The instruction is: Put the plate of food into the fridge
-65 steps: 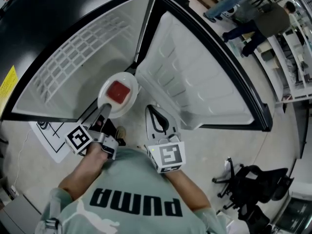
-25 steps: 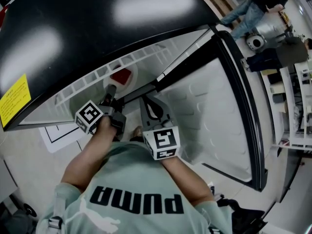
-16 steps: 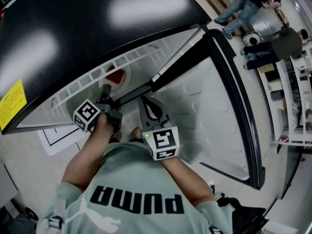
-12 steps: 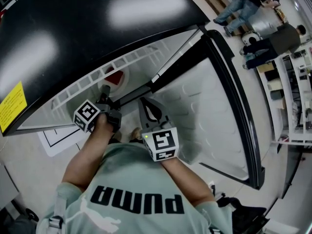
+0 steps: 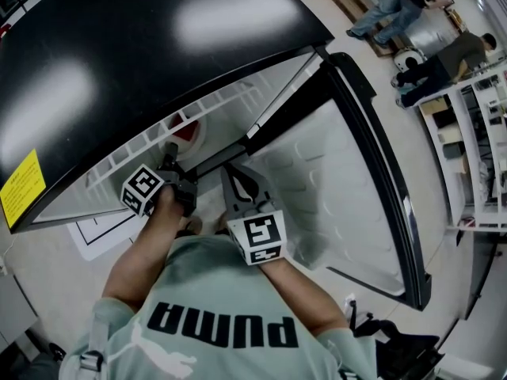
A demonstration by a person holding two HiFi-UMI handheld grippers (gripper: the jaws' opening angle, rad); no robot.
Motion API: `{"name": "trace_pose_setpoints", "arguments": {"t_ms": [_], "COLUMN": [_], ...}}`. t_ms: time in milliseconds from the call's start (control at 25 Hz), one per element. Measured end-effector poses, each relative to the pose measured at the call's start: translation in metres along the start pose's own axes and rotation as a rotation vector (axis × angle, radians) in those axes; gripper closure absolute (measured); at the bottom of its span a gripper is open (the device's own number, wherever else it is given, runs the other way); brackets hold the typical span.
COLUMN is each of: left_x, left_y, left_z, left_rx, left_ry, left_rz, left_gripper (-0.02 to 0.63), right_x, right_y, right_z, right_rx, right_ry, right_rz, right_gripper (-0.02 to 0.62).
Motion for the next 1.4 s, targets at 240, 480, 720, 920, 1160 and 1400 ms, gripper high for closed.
{"name": "trace_pose_setpoints", "arguments": {"t_ms": [240, 480, 720, 920, 1160, 1400], "left_x": [-0.003, -0.008, -0.014, -0.019, -0.024, -0.026], "left_y": [-0.003, -0.005, -0.007, -0.007, -0.005, -0.004], "left_z": [0.001, 0.002, 0.001, 0.001, 0.0, 0.0], "left_rx": [0.018, 0.046, 0.082, 0.121, 0.138, 0.149], "left_ry": [-0.034, -0.123, -0.249, -0.403, -0.607, -0.789], "left_rz": [0.039, 0.109, 0.17, 0.257, 0.312, 0.371], "left_gripper": [0.569, 0.569, 0.569, 0.551, 0.525, 0.471], "right_x": [-0.001, -0.005, -0.008, -0.008, -0.009, -0.012], "right_y": [-0.004, -0.004, -0.004, -0.004, -0.002, 0.002], "right_z": [-0.001, -0.003, -0.004, -0.005, -0.005, -0.006], "right_rx": [-0.002, -0.006, -0.014, -0.025, -0.029, -0.043], "right_ry": [-0.012, -0.037, -0.054, -0.071, -0.093, -0.1], "right_rz": [0.005, 0.003, 0.013, 0.021, 0.024, 0.015], "right_gripper": [0.591, 0.591, 0.591, 0.591, 0.591, 0.591]}}
Point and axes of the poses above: the fingertips, and each gripper's own axes: y backward along the fingers, x to its left, z out of its top, the point moved 9 cm from there along y, backward along the fingers, and after that the axes turned 5 degrees about -y, right-handed, at the moved point
